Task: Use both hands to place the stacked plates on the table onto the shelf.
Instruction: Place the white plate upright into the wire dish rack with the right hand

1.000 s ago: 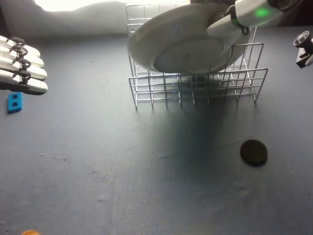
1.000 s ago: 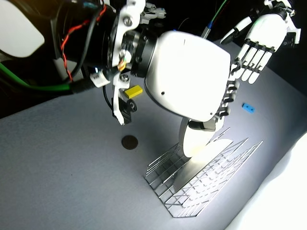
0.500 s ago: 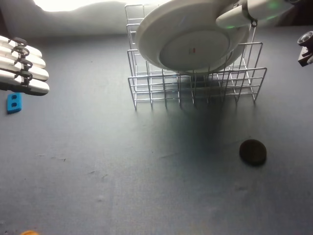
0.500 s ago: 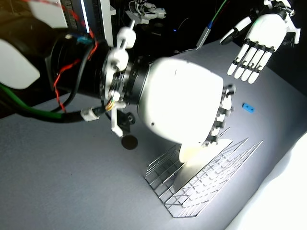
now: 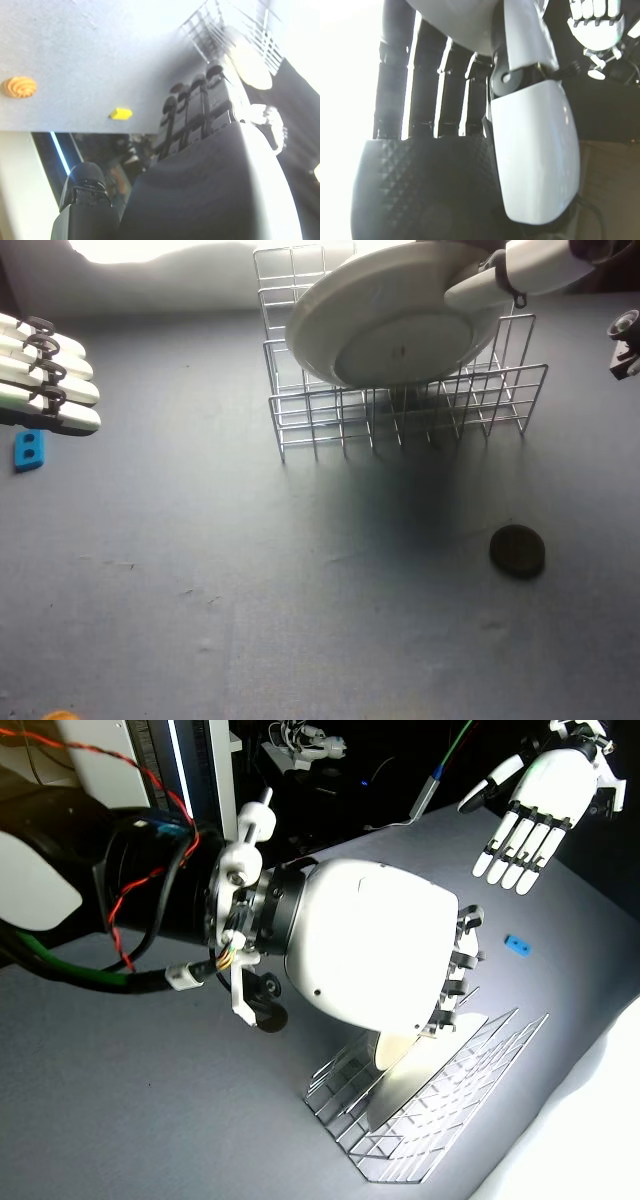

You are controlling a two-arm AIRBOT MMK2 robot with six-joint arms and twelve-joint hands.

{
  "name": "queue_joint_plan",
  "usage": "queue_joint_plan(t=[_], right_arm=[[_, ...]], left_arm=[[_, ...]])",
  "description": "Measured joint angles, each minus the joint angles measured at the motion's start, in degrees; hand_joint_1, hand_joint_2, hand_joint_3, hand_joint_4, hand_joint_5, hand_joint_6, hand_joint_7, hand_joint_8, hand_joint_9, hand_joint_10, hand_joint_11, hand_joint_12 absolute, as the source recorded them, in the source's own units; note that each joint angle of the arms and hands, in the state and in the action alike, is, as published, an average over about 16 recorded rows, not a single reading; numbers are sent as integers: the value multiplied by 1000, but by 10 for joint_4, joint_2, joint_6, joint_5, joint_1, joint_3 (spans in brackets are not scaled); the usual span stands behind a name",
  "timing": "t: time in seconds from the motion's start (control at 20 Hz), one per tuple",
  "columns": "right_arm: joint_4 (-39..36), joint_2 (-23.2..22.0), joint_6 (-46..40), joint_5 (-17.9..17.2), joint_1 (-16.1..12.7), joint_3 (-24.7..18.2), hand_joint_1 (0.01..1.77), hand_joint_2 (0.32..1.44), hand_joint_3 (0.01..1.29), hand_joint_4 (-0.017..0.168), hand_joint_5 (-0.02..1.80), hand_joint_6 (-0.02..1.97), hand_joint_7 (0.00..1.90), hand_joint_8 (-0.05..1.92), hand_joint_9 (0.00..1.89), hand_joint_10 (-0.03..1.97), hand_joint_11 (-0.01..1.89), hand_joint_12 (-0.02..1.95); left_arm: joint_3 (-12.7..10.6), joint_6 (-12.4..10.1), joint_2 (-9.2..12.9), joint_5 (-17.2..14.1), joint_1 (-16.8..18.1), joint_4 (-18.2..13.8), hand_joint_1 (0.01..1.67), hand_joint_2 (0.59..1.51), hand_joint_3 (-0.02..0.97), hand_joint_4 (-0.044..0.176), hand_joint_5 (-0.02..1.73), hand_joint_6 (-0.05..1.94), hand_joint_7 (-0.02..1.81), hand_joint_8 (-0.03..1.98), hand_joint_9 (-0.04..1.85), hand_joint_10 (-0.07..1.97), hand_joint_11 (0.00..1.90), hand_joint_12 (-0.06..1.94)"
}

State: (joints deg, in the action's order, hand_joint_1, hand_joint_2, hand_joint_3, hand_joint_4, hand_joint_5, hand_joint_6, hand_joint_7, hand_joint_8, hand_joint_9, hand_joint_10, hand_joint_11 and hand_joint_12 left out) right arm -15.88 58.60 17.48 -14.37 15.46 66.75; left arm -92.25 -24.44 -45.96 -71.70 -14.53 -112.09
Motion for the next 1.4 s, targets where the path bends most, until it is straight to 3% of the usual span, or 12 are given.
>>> queue_joint_plan(t=[0.8,1.4], right_arm=[[3,39,1,27,14,31,1311,986,14,-12,884,901,1072,784,1077,917,954,1120],[7,66,16,22,34,55,1311,986,14,-12,883,892,1077,777,1080,902,974,1111]], left_arm=[[3,2,0,-1,-1,0,23,1113,17,7,21,17,18,-12,18,-55,16,2],[3,2,0,-1,-1,0,23,1113,16,7,21,17,19,-12,17,-55,16,2]])
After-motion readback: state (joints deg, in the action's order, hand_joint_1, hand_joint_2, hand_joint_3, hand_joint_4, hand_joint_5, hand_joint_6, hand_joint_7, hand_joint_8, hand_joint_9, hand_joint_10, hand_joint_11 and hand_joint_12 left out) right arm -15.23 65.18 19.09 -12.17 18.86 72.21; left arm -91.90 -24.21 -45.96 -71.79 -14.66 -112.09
